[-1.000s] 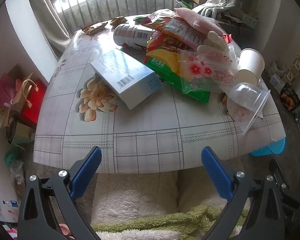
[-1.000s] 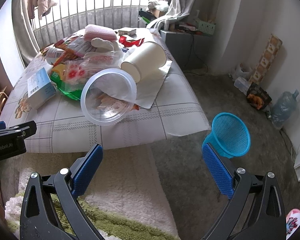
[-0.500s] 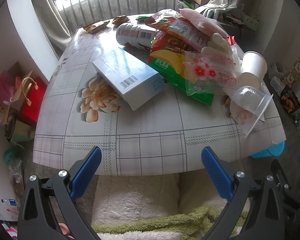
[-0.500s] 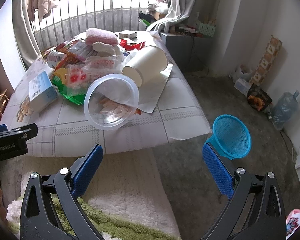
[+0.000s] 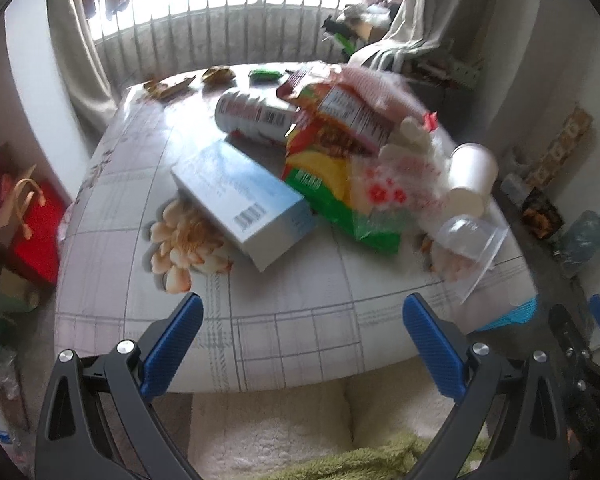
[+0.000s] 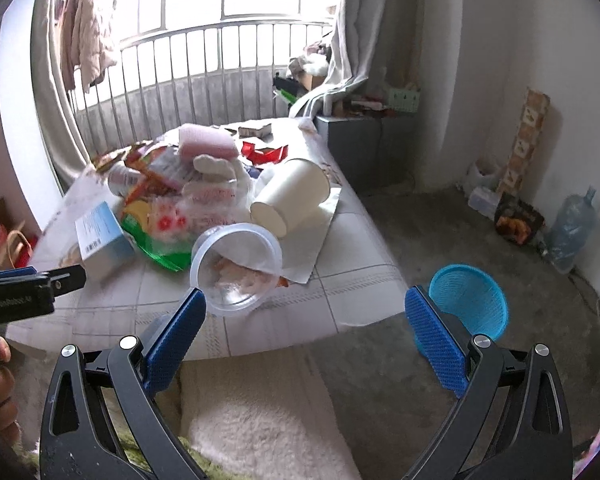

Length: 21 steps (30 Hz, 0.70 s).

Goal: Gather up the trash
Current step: 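Grasp the clear plastic bowl rim with the right gripper while the left gripper reaches the snack pile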

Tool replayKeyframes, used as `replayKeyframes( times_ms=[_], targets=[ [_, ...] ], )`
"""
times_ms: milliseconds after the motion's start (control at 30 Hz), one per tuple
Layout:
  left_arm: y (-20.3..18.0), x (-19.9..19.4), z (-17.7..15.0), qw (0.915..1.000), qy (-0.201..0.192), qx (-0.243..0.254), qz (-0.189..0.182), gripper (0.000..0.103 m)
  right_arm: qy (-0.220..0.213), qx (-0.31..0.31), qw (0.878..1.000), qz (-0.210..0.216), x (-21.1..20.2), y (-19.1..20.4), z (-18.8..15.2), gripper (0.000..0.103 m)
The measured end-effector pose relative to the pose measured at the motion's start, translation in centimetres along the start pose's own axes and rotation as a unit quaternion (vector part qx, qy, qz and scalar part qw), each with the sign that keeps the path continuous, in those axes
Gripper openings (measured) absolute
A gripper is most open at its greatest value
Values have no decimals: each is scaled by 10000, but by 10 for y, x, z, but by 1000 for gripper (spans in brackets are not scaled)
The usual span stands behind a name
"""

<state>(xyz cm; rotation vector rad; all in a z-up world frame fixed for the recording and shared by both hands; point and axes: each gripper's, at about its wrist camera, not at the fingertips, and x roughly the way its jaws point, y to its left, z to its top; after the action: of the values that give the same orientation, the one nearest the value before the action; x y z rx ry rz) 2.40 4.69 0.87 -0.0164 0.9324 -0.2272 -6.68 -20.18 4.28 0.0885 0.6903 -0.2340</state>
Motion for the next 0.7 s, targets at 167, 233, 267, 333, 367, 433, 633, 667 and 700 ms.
replayKeyframes(
  times_ms=[167,233,267,333,367,433,633,667,700],
  targets=[
    [2,-9,4,9965,-462,31,-693,98,-4,212,9997,96,-3,-8,4,95],
    [-3,-12,7,9940,-619,158,-892,98,-18,338,9992,207,-3,-15,6,95],
    [-6,-13,8,9931,-673,217,-938,98,-11,357,9991,245,-3,-17,6,91],
    [-13,-20,10,9892,-904,351,-1099,98,48,394,9984,396,3,-22,9,85],
    [-17,-24,11,9867,-1056,400,-1169,98,91,422,9980,461,7,-25,10,81],
    [-23,-27,13,9829,-1208,475,-1307,98,242,487,9964,649,18,-31,12,73],
    [-43,-32,16,9802,-1301,701,-1317,98,609,591,9890,1209,53,-45,15,56],
    [-43,-30,18,9801,-1228,655,-1412,98,642,551,9880,1291,58,-44,15,54],
    [-42,-29,19,9799,-1149,594,-1517,98,698,494,9862,1419,66,-44,15,53]
  ],
)
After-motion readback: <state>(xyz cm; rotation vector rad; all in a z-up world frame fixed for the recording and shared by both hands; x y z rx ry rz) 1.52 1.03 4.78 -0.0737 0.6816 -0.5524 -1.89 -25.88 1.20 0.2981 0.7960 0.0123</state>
